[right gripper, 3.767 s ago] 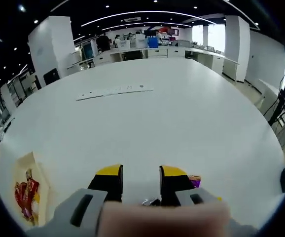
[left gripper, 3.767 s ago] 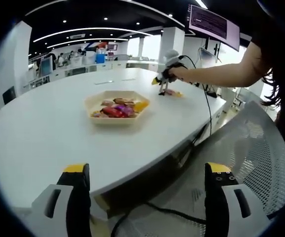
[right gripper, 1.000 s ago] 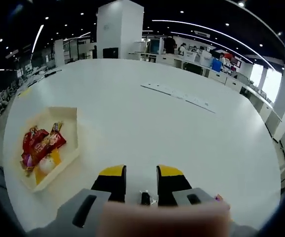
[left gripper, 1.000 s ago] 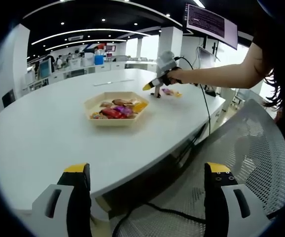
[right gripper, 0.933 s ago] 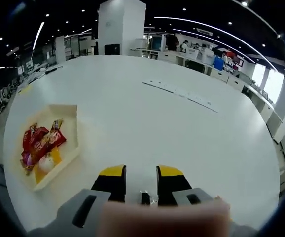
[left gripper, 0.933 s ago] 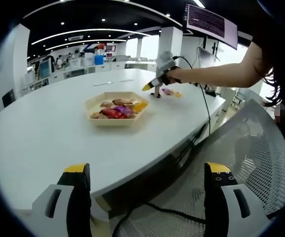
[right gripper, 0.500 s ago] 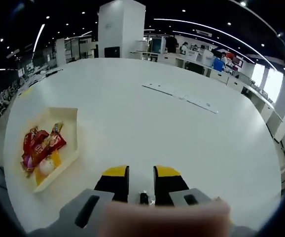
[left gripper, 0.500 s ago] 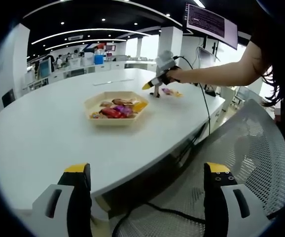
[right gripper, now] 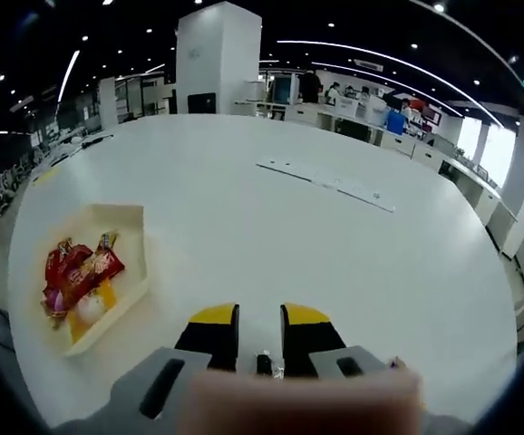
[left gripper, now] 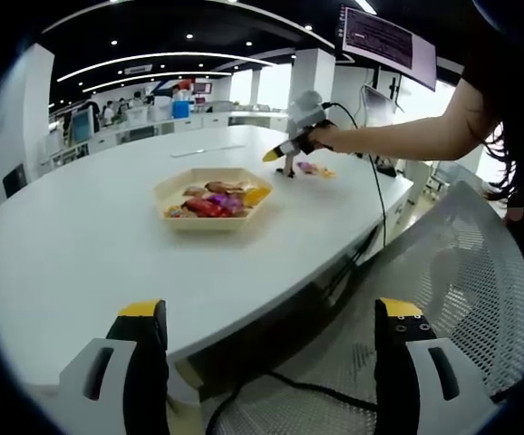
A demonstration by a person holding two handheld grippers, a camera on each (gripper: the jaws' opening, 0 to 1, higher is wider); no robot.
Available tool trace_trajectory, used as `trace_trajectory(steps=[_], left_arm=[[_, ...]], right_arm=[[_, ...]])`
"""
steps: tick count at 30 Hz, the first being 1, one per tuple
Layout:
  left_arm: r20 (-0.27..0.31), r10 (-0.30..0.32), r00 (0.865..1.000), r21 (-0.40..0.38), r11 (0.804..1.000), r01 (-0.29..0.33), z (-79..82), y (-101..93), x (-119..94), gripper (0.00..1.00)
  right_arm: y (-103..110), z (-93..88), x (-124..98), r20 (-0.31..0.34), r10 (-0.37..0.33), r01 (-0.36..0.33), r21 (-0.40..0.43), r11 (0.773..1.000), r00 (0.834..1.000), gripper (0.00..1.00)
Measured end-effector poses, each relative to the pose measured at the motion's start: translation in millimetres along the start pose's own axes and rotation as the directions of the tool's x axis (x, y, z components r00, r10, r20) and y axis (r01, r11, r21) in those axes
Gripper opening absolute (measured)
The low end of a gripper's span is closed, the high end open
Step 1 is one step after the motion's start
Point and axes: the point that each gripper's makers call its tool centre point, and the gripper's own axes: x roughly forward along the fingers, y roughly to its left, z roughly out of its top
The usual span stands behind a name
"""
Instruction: Place the target food into the container with the food tongs after gripping and lifting it, then release it inside without dropping or visibly crushing the food.
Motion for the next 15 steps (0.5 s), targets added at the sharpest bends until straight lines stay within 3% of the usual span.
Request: trace_trajectory(steps=[4,15], left_arm=[[-0.001,0.001,1.0,0.002,1.0,-0.001,-0.1,0.1,0.0,0.92],[0.005,0.003,1.0,0.006,1.0,-0.003,1.2,0.0,-0.2,0.92]], right_arm=[[-1.9,3.5,-6.2,0.004,0.001,-0.001,0.024,1.0,1.0,0.17],[-2.4,37.5,-35.4,0.047,-0.004,0.002,0.031,1.0,0.999,0.18]])
